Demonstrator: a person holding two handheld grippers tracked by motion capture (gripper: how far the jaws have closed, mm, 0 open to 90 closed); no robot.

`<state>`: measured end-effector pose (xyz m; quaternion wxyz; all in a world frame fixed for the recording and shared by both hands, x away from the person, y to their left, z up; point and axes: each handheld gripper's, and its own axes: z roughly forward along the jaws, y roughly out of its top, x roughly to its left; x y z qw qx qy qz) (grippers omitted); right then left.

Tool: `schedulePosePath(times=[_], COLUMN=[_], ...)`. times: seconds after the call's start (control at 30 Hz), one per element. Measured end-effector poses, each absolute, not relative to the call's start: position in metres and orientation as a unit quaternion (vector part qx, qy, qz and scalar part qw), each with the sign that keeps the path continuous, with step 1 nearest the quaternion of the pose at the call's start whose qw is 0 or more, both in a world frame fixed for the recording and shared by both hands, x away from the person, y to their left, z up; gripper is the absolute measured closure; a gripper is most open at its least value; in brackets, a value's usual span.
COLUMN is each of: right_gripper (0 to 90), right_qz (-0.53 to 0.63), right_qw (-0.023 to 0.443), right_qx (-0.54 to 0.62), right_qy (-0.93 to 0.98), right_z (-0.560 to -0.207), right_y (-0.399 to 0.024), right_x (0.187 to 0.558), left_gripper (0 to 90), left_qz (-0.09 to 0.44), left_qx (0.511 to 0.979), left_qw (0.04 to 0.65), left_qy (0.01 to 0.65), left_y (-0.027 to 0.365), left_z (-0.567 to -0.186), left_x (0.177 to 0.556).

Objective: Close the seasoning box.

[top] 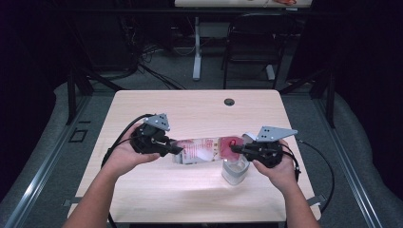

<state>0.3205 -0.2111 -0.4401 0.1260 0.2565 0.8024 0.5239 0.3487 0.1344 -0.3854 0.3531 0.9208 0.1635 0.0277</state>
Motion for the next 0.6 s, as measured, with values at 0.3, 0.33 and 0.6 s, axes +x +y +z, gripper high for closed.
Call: schedulePosePath(times=[0.3, 0.33, 0.6], right_gripper=[89.3, 89.3, 89.4], right_qz=[0.515, 0.515, 0.514], right_qw=[0.133, 0.133, 0.138], right_qx=[0.258, 0.259, 0.261], right_qy=[0.806, 0.806, 0.805], right_z=[-0.4399, -0.4399, -0.4408], right_y=[-0.2131, -0.2133, -0.2147], right_x=[0.3199, 0.3198, 0.3194], left_gripper=[75.8, 75.8, 76.4], left_qz=[0.031, 0.032, 0.035], left_qx=[0.921, 0.921, 0.920], left_qw=[0.355, 0.355, 0.358], left_qy=[0.159, 0.159, 0.154], left_y=[0.1307, 0.1304, 0.1284], left_z=[-0.3801, -0.3798, -0.3760], left_x=[0.3488, 0.3487, 0.3486])
